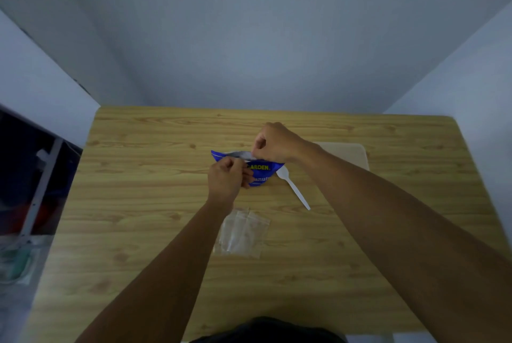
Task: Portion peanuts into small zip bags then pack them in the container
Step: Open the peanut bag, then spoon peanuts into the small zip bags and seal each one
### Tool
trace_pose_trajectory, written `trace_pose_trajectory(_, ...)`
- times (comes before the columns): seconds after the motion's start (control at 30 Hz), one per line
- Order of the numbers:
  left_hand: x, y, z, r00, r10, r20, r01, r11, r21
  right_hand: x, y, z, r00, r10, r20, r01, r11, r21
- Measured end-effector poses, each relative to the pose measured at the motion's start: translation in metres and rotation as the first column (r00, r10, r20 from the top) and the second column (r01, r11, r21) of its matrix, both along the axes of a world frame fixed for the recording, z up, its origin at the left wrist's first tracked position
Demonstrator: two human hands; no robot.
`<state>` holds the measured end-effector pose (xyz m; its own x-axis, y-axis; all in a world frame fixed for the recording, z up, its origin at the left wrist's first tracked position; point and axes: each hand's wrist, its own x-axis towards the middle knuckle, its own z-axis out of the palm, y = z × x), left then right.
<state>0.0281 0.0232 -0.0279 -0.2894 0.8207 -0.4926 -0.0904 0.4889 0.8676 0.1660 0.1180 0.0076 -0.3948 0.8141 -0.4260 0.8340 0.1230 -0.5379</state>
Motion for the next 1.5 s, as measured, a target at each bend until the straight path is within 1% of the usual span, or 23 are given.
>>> trace_pose_trajectory(0.1,0.0,-0.007,0.002,1.0,-0.004,0.015,0.004,1.0,0.01,-0.002,0.002,-0.009,0.999,-0.001,0.052,-0.004,0.995,0.1)
trace_pose_trajectory(0.23,-0.002,-0.018,0.005,0.999,0.006,0.035,-0.006,1.0,0.021,-0.003,0.008,-0.012,0.997,-0.044,0.061,0.027,0.965,0.259)
trace_pose_trajectory(0.33,-0.006,-0.028,0.001,0.998,-0.004,0.067,0.004,1.0,-0.001,-0.003,0.011,-0.007,0.997,-0.056,0.051,0.037,0.946,0.322)
trace_pose_trajectory(0.43,-0.011,-0.033,0.0,0.997,-0.033,0.076,0.035,0.999,-0.031,-0.002,0.009,-0.006,0.998,0.001,0.07,-0.027,0.924,0.381)
trace_pose_trajectory(0.5,-0.013,-0.032,0.001,0.996,-0.051,0.079,0.054,0.998,-0.033,-0.001,0.006,-0.011,0.999,0.023,0.045,-0.039,0.913,0.405)
trace_pose_trajectory(0.6,-0.015,-0.032,0.004,0.993,-0.082,0.09,0.085,0.996,-0.04,0.006,0.004,-0.018,0.999,0.036,-0.035,-0.019,0.916,0.4)
trace_pose_trajectory(0.67,-0.016,-0.032,0.005,0.989,-0.104,0.108,0.11,0.993,-0.049,0.01,0.004,-0.019,0.994,0.034,-0.1,0.005,0.93,0.367)
trace_pose_trajectory(0.73,-0.016,-0.032,0.006,0.987,-0.116,0.112,0.123,0.991,-0.058,0.015,0.002,-0.015,0.975,-0.055,-0.216,0.116,0.953,0.281)
trace_pose_trajectory(0.8,-0.017,-0.03,0.006,0.99,-0.113,0.087,0.118,0.992,-0.054,0.02,-0.002,-0.013,0.936,-0.181,-0.301,0.25,0.945,0.211)
trace_pose_trajectory(0.93,-0.028,-0.023,0.002,0.999,-0.042,-0.034,0.042,0.999,0.005,0.037,-0.02,-0.027,0.853,-0.392,-0.345,0.46,0.877,0.141)
trace_pose_trajectory(1.07,-0.038,-0.015,0.003,0.96,-0.011,-0.278,0.037,0.995,0.09,0.048,-0.057,-0.052,0.782,-0.541,-0.31,0.599,0.789,0.133)
trace_pose_trajectory(1.13,-0.04,-0.012,0.005,0.93,-0.038,-0.366,0.097,0.985,0.142,0.049,-0.077,-0.07,0.778,-0.574,-0.255,0.62,0.766,0.166)
trace_pose_trajectory(1.17,-0.041,-0.011,0.005,0.917,-0.064,-0.395,0.139,0.977,0.163,0.049,-0.085,-0.079,0.793,-0.576,-0.197,0.607,0.773,0.183)
trace_pose_trajectory(1.23,-0.041,-0.012,0.006,0.907,-0.113,-0.405,0.201,0.963,0.182,0.048,-0.101,-0.093,0.836,-0.546,-0.053,0.544,0.813,0.208)
trace_pose_trajectory(1.27,-0.041,-0.013,0.007,0.908,-0.131,-0.397,0.218,0.959,0.182,0.048,-0.108,-0.099,0.843,-0.538,0.013,0.525,0.826,0.206)
trace_pose_trajectory(1.37,-0.039,-0.016,0.008,0.915,-0.134,-0.381,0.216,0.959,0.181,0.047,-0.124,-0.107,0.815,-0.553,0.174,0.522,0.83,0.196)
trace_pose_trajectory(1.43,-0.038,-0.018,0.008,0.915,-0.124,-0.384,0.21,0.959,0.189,0.05,-0.131,-0.113,0.792,-0.578,0.194,0.552,0.815,0.175)
trace_pose_trajectory(1.5,-0.039,-0.019,0.009,0.918,-0.12,-0.378,0.207,0.958,0.198,0.055,-0.135,-0.116,0.782,-0.61,0.131,0.598,0.793,0.121)
